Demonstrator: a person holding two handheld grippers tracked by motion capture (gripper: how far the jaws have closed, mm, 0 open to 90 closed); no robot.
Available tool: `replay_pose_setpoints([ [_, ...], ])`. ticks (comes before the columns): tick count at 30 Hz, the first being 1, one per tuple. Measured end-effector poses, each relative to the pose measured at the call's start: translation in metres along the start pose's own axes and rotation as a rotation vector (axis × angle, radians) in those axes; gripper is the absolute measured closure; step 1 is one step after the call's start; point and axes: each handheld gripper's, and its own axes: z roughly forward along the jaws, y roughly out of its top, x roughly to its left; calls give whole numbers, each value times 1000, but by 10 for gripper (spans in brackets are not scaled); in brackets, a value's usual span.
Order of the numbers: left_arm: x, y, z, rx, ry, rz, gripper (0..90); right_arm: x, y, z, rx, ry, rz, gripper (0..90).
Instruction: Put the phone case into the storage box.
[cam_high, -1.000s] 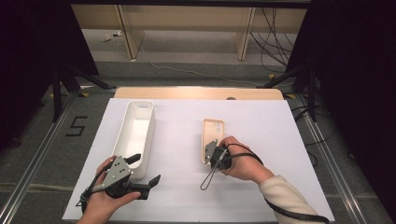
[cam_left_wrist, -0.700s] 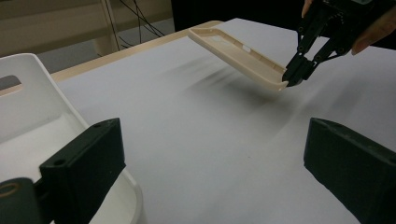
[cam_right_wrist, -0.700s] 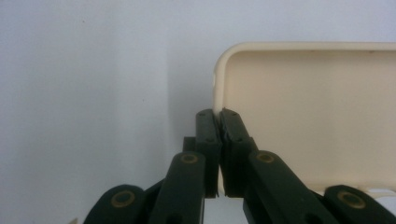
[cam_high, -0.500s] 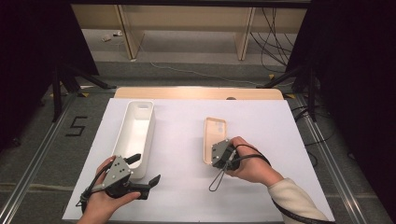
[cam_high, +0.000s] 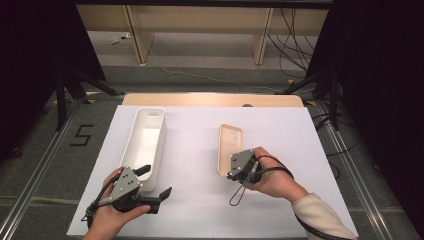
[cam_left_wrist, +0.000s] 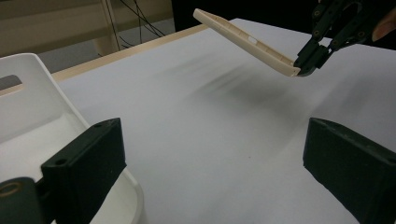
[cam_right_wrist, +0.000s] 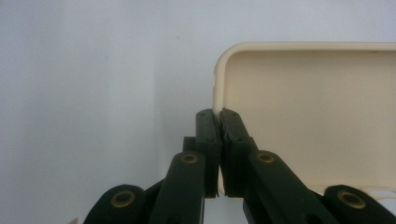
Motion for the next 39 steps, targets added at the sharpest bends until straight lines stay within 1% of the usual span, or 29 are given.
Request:
replay_pose_setpoints([
  [3,0,0,0,0,1,0,52,1,-1,-2,-18,-1,2,882],
  [5,0,0,0,0,1,-1,52,2,-1,-2,-34,7,1,882],
  [6,0,0,0,0,2,-1,52,2,-2,-3,-38,0,2,882],
  [11,0,0,0,-2,2,-3,53,4,-2,-6,-74,4,9,882],
  [12,0,0,0,-2,2,-4,54,4,-2,-6,-81,3,3,882],
  [16,1,0,0,-5,6,-8,56,5,-3,-8,-101,6,1,882],
  [17,1,1,0,-5,6,-10,56,6,-3,-8,-105,0,1,882],
  [21,2,3,1,-5,17,-13,57,8,-3,-8,-116,2,-2,882],
  [25,4,7,4,-5,26,-30,62,10,-2,-8,-123,6,-5,882],
  [30,5,13,9,-8,21,-43,75,12,-1,-7,-133,2,-6,882],
  [34,6,18,14,-5,24,-42,86,13,0,-6,-139,5,-11,882],
  [39,8,27,24,0,16,-42,100,15,1,-5,-148,7,-16,882],
])
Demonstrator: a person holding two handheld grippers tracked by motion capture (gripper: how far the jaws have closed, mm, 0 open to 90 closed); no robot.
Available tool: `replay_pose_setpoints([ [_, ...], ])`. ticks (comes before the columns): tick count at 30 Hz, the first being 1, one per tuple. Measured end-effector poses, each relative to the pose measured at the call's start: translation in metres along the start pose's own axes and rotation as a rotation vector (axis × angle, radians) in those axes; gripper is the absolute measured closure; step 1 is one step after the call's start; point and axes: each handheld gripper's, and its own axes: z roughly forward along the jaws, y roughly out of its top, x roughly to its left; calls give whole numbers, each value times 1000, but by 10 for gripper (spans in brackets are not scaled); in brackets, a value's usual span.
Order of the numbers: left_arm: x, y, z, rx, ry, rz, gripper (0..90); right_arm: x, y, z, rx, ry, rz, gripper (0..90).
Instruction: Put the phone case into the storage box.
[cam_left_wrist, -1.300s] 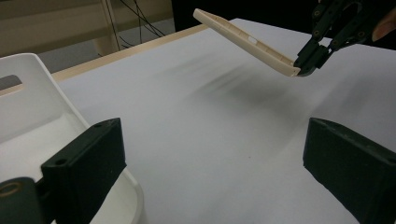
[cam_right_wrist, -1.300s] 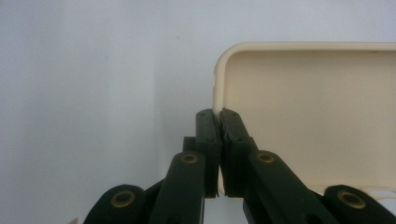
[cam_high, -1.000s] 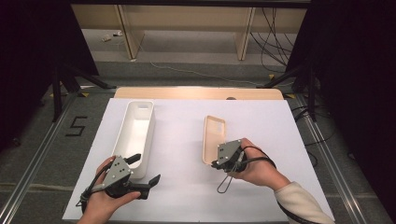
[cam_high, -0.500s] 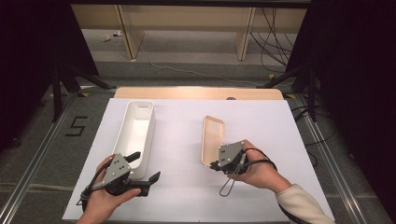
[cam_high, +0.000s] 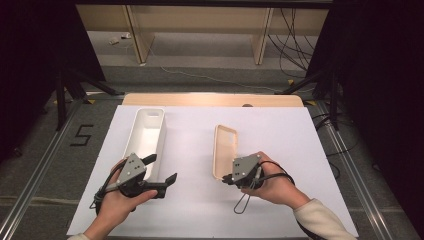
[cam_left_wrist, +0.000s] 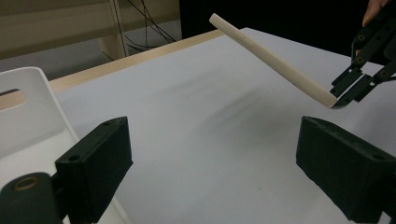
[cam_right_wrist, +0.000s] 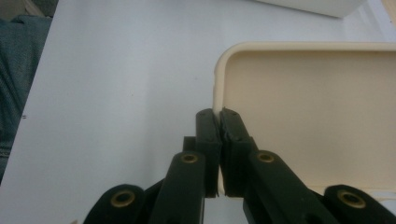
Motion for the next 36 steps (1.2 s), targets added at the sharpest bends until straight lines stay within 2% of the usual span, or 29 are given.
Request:
replay_pose_setpoints([
  [23,0,37,36,-23,-18,22,144,5,6,4,-33,10,-11,882],
  [36,1,48,53,20,-15,4,151,7,9,4,-48,4,-21,883],
])
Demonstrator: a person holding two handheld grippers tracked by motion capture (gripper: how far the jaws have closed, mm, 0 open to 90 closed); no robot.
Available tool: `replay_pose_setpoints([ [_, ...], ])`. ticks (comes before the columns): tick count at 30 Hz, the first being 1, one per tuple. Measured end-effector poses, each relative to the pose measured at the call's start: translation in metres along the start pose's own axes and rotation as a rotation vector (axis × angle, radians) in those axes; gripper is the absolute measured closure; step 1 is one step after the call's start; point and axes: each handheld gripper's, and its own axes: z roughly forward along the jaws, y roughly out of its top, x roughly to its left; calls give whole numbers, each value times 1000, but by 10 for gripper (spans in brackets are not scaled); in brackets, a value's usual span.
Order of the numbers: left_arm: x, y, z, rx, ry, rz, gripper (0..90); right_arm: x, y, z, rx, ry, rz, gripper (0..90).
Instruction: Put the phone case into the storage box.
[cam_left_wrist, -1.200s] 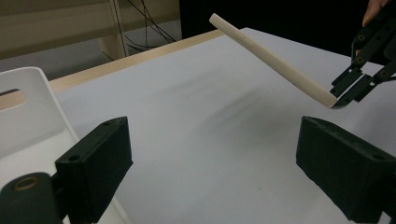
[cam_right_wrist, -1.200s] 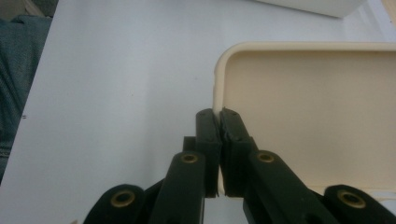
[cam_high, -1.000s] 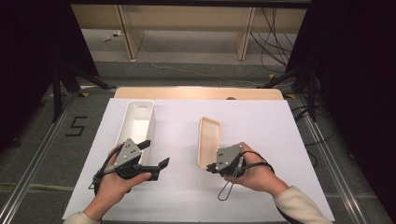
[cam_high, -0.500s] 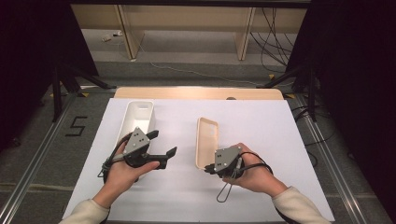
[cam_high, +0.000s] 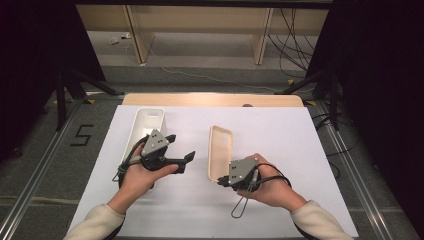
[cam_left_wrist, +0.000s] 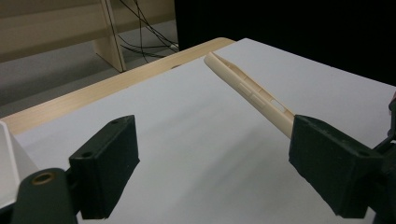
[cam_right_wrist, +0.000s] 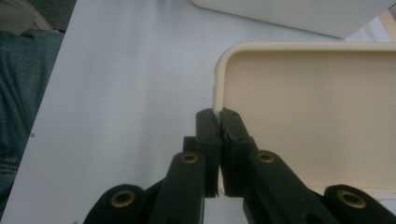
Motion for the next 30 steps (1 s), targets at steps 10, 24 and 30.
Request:
replay_pose_setpoints([
  [10,-2,10,13,10,-15,-11,154,3,4,2,-7,-1,-10,883],
  [24,-9,22,35,27,-46,-34,178,5,7,5,-6,-3,-29,883],
  [30,-10,24,43,35,-47,-54,209,7,9,6,-4,-3,-33,883],
])
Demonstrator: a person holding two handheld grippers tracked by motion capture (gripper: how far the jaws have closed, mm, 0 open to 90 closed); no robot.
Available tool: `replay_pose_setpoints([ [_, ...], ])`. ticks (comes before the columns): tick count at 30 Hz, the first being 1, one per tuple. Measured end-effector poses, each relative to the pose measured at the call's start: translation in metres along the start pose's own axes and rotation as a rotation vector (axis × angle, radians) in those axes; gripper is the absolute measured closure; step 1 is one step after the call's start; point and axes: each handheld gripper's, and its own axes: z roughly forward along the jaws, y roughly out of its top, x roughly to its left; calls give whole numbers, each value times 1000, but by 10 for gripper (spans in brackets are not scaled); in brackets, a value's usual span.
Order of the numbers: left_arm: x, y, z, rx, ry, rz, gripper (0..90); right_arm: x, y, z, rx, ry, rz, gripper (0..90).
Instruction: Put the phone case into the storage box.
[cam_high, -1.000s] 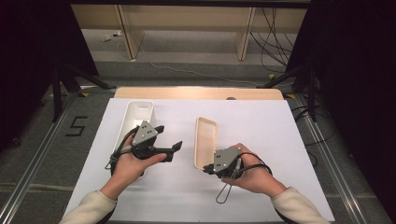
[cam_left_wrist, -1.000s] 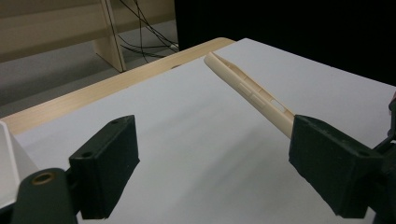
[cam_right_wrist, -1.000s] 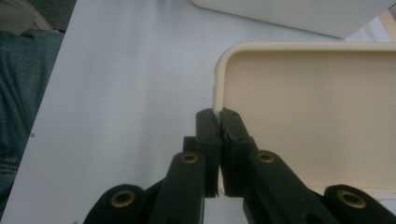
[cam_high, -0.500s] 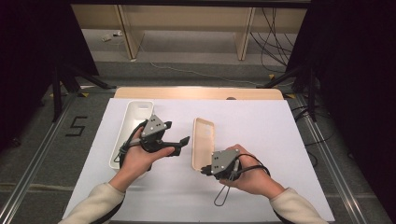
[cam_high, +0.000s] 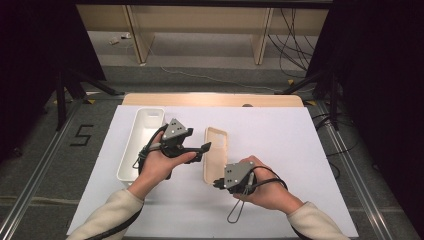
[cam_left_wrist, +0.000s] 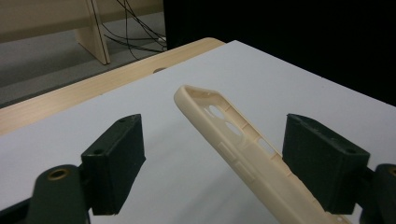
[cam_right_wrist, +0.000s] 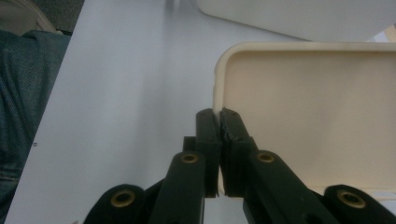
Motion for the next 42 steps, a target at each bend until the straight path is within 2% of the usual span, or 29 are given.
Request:
replay_pose_setpoints([
  [5,1,2,5,-1,-19,-24,235,1,1,1,0,-1,-5,883],
  [11,1,3,9,9,-7,-34,257,1,2,1,-3,1,-7,883],
  [17,2,3,12,17,-13,-42,299,2,3,0,-1,-6,-13,883],
  [26,4,2,15,34,-11,-67,406,4,6,1,-1,-8,-34,883],
  [32,7,2,17,55,4,-106,496,6,8,1,7,-9,-42,883],
  [35,7,2,17,54,0,-115,538,6,8,2,18,-16,-62,883],
  [42,6,4,16,45,1,-132,618,7,8,3,33,-13,-69,883],
])
